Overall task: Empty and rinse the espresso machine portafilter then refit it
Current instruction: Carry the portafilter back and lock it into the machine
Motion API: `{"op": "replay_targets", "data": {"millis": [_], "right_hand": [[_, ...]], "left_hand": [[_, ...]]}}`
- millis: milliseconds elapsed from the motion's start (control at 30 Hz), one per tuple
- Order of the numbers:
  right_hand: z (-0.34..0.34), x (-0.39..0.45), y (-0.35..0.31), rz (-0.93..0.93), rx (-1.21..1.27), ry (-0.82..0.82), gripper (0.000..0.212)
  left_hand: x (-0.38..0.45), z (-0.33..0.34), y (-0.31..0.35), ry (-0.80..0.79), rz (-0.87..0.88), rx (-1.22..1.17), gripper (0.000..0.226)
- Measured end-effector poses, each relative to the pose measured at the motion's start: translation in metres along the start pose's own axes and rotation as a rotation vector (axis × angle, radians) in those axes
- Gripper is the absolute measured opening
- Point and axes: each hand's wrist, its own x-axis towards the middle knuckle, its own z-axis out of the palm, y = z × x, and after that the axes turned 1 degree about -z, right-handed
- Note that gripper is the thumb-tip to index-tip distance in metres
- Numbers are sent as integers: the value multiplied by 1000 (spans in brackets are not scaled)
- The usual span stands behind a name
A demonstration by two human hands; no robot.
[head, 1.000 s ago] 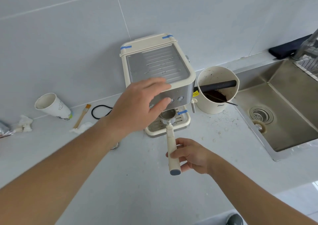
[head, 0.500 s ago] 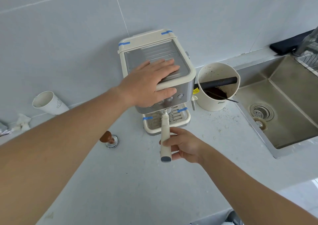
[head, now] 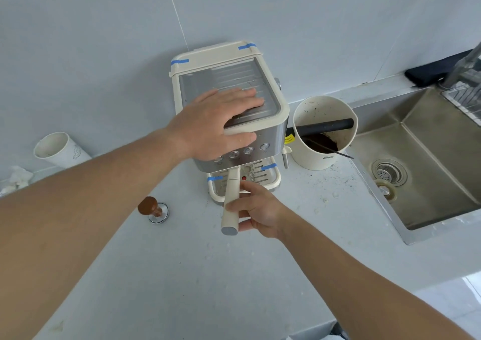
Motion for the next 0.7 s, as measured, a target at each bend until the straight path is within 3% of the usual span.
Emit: {"op": "replay_targets", "data": {"millis": [167, 700], "right_hand": [[6, 8, 11, -48, 65, 34, 55], [49, 39, 20, -187, 263, 85, 40]], "left_hand": [[0, 0, 2, 13, -8, -23, 65], [0, 1, 1, 25, -6, -4, 64]]}}
